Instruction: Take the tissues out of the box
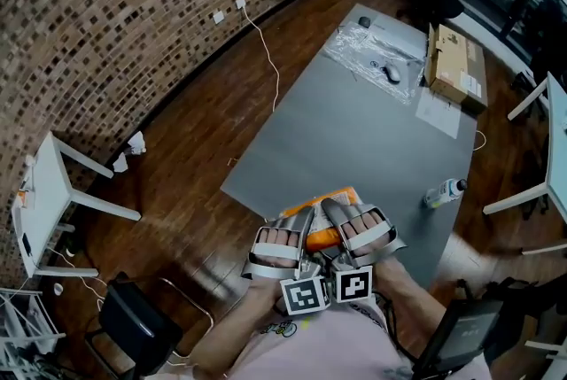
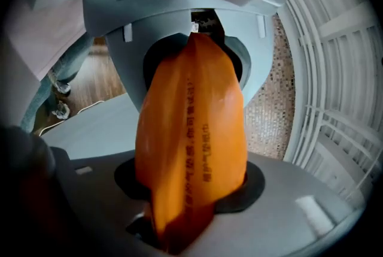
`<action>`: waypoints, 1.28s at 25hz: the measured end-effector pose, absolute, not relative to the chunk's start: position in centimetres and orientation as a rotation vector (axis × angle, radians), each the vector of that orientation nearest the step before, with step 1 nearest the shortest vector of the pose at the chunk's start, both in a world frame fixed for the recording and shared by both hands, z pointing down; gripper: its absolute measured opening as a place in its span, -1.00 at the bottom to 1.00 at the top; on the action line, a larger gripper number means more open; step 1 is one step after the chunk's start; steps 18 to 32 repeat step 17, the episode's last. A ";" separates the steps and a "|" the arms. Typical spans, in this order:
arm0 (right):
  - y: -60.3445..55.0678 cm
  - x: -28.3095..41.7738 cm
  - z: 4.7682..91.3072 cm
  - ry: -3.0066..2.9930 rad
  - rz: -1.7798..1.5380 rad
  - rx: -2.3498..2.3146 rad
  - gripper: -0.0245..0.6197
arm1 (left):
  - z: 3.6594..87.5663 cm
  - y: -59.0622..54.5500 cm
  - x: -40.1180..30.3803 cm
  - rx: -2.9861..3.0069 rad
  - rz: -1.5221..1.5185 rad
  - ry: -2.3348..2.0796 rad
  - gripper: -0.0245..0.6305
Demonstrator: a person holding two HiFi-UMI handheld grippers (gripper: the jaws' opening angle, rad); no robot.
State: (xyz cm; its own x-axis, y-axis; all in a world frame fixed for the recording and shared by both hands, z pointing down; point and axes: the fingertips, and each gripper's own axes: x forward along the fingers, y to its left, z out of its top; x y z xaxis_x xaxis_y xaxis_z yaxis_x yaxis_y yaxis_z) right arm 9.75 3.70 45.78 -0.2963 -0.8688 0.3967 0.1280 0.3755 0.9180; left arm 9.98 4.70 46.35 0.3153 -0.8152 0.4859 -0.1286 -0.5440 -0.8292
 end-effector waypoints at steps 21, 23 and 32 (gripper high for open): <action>11.9 9.1 42.3 -1.291 -0.944 0.957 -0.21 | 43.7 13.4 9.1 -1.939 -0.987 0.492 -0.20; 11.9 9.1 42.3 -1.291 -0.944 0.957 -0.21 | 43.7 13.4 9.1 -1.939 -0.987 0.492 -0.20; 11.9 9.1 42.3 -1.291 -0.944 0.957 -0.21 | 43.7 13.4 9.1 -1.939 -0.987 0.492 -0.20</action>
